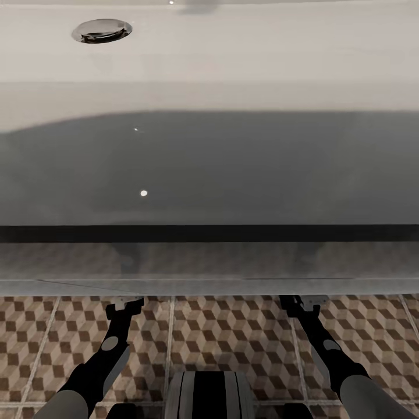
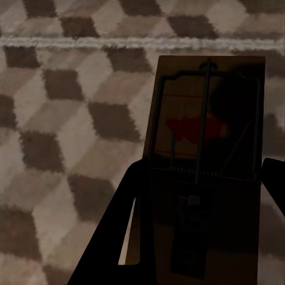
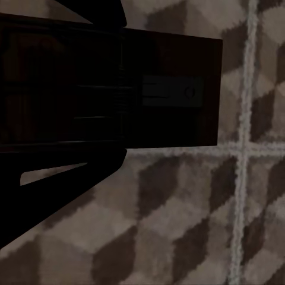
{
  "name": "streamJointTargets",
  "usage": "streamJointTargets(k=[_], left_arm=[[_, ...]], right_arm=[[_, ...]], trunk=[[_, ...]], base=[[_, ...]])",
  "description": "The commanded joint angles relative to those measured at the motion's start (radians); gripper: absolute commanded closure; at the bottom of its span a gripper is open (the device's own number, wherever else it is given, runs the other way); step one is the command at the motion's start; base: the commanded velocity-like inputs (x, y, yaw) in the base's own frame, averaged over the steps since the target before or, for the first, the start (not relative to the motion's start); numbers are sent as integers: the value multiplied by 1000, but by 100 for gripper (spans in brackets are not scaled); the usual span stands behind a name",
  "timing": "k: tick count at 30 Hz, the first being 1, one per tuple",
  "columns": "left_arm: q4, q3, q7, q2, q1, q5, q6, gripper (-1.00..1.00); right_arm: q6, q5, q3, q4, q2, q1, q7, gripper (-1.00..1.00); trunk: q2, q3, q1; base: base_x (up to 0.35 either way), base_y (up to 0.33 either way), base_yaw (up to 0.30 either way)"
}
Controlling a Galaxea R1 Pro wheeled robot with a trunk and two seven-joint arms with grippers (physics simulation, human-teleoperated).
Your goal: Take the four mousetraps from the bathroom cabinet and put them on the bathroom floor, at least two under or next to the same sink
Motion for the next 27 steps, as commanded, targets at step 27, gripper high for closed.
streamJointTargets(k=[27], left_arm=[[-11, -8, 10, -26, -1, 9, -2, 100]], right_arm=[[-4, 9, -9, 0, 1, -1, 0, 100]], trunk=[[0, 0, 0]], base=[[0, 0, 0]])
